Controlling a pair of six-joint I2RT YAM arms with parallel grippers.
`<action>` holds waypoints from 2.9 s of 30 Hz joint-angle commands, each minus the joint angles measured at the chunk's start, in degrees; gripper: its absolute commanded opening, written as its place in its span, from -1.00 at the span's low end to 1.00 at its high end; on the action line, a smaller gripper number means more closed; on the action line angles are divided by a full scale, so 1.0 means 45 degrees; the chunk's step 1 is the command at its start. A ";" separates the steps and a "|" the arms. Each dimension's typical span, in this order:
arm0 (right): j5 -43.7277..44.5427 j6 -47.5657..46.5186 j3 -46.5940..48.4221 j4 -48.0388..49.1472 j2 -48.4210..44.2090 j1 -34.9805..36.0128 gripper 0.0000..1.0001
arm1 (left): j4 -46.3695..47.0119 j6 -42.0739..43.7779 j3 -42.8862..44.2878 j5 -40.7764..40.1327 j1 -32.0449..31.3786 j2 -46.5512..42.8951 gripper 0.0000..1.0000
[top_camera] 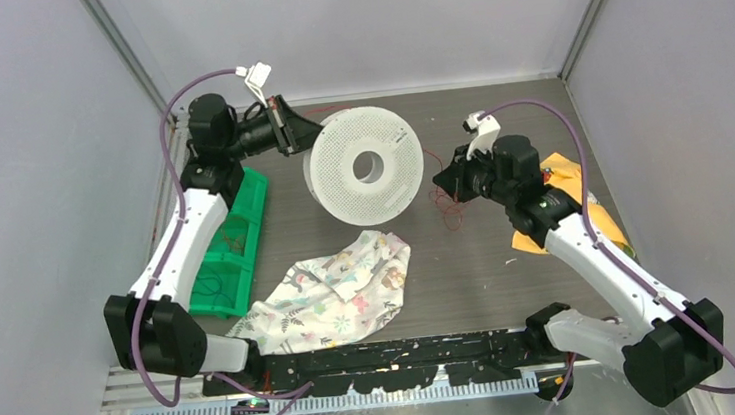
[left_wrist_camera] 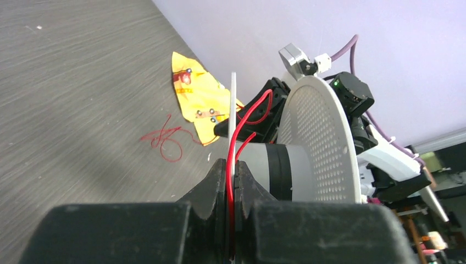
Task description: Wrap the cables
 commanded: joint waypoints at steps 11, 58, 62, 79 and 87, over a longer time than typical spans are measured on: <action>-0.1820 0.2357 0.1832 0.0079 0.1392 0.1223 -0.99 | 0.5848 -0.5751 -0.1937 -0.5889 0.0024 -0.0558 -0.99; -0.2154 0.3913 0.3234 0.3875 0.4352 0.4700 -0.38 | -0.0695 0.0612 -0.1366 -1.2885 -0.1840 -0.3100 -0.99; -0.2275 0.3288 0.2810 0.3972 0.3913 0.4690 0.26 | -0.0371 0.0763 -0.0854 -1.2853 -0.1900 -0.3698 -0.99; 0.1477 -0.0901 0.0690 0.8146 0.2878 0.4689 0.97 | -0.0326 0.2628 0.2954 -1.3836 -0.1920 -0.4465 -0.99; 0.2205 -0.0405 0.0897 1.1659 0.5414 0.4693 0.99 | -0.0386 0.2570 0.3877 -1.3713 -0.1920 -0.4290 -0.99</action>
